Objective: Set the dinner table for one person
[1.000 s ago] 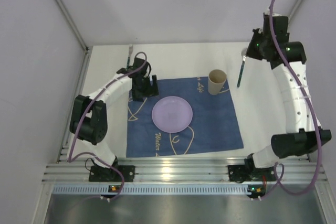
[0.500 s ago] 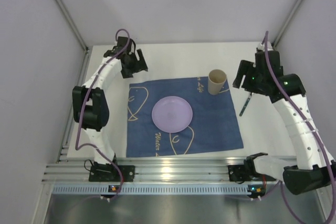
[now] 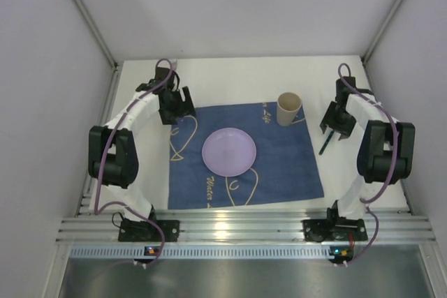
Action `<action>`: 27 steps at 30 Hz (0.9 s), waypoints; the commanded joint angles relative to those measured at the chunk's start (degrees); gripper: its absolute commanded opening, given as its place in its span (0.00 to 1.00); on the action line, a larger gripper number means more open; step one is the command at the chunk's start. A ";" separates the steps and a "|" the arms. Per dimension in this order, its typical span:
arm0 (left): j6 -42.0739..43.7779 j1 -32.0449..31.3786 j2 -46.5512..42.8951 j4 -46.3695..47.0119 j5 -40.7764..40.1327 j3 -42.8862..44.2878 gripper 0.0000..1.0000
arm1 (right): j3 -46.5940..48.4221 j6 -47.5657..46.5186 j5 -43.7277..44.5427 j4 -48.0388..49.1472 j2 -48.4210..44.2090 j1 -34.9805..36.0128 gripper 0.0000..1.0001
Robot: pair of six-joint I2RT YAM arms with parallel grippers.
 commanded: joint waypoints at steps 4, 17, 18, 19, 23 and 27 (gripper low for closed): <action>1.09 0.00 -8.36 0.11 -0.20 -5.16 0.84 | 5.63 -1.38 2.50 8.77 9.33 -1.90 0.49; 3.37 1.85 -8.99 -1.47 -2.40 -4.48 0.85 | 5.44 -3.92 4.51 8.52 6.81 -2.87 0.00; 3.55 1.93 -8.46 -1.56 -2.57 -3.77 0.84 | 6.41 -4.19 6.26 5.90 2.96 -2.52 0.00; 3.90 1.93 -7.85 -1.38 -3.09 -2.89 0.84 | 7.21 -5.15 7.15 4.48 0.84 -2.17 0.00; 4.34 2.99 -4.16 -1.03 -3.89 3.68 0.84 | 13.96 -7.61 10.93 -2.20 -9.18 1.25 0.00; 3.55 4.13 -1.17 -0.86 -3.80 8.10 0.84 | 19.42 -8.14 8.41 -8.62 -18.06 11.33 0.00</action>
